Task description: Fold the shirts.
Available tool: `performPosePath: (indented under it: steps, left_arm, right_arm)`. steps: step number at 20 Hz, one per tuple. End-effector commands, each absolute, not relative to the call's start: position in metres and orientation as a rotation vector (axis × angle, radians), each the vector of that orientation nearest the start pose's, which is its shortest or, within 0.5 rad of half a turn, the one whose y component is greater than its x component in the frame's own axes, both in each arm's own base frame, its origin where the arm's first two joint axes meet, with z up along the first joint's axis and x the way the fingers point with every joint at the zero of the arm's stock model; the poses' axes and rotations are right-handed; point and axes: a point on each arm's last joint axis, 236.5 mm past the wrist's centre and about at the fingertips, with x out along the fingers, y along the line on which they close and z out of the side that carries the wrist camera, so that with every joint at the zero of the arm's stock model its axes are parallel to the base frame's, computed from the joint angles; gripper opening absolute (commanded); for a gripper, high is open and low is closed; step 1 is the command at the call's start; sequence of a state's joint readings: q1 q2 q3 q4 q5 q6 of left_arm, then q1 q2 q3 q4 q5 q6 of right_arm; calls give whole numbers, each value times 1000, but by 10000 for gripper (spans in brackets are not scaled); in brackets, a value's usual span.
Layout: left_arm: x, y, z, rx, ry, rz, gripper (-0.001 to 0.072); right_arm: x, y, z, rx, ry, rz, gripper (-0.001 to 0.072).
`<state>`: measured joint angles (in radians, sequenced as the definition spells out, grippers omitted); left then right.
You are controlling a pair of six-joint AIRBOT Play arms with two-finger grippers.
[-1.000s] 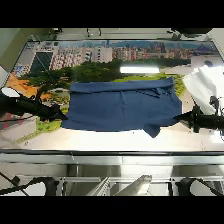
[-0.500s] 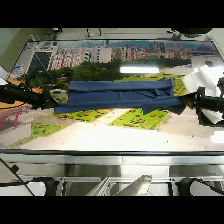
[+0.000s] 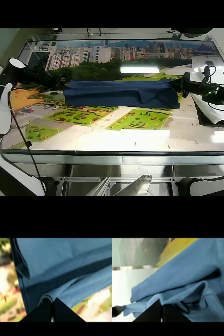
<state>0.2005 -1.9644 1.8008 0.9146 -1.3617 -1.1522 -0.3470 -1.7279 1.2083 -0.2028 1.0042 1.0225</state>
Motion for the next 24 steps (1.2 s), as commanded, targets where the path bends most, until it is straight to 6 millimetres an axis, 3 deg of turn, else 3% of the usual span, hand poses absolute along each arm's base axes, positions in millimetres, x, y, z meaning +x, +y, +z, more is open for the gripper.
performPosePath:
  steps: [1,4,5,6,8,10,12,14,17,19,24]
  left_arm:
    - [542,-38,-66,-376,1263,-526,27]
    - [540,-52,-81,-358,1311,-575,30]
    - [537,-54,-82,-357,1329,-590,155]
    - [534,-54,-81,-355,1339,-598,340]
    - [532,-45,-71,-356,1335,-593,347]
    - [530,-29,-51,-359,1309,-576,347]
    - [533,-9,-25,-360,1256,-544,347]
    - [534,2,-1,-372,1210,-521,346]
    - [535,0,21,-373,1171,-526,323]
    - [533,-9,22,-363,1179,-543,3]
    - [527,-53,6,-345,1226,-598,10]
  right_arm:
    - [540,13,-47,1106,859,313,15]
    - [537,14,-61,1027,865,341,17]
    - [537,13,-58,990,854,360,22]
    - [538,11,-51,946,833,391,36]
    - [542,-3,-29,901,788,435,389]
    - [537,-24,-15,853,799,462,602]
    - [519,-51,-27,817,906,406,624]
    - [496,-72,-52,778,1032,327,697]
    - [487,-69,-70,777,1098,329,696]
    - [488,-56,-81,769,1121,348,696]
    - [492,-13,-103,785,1177,415,696]
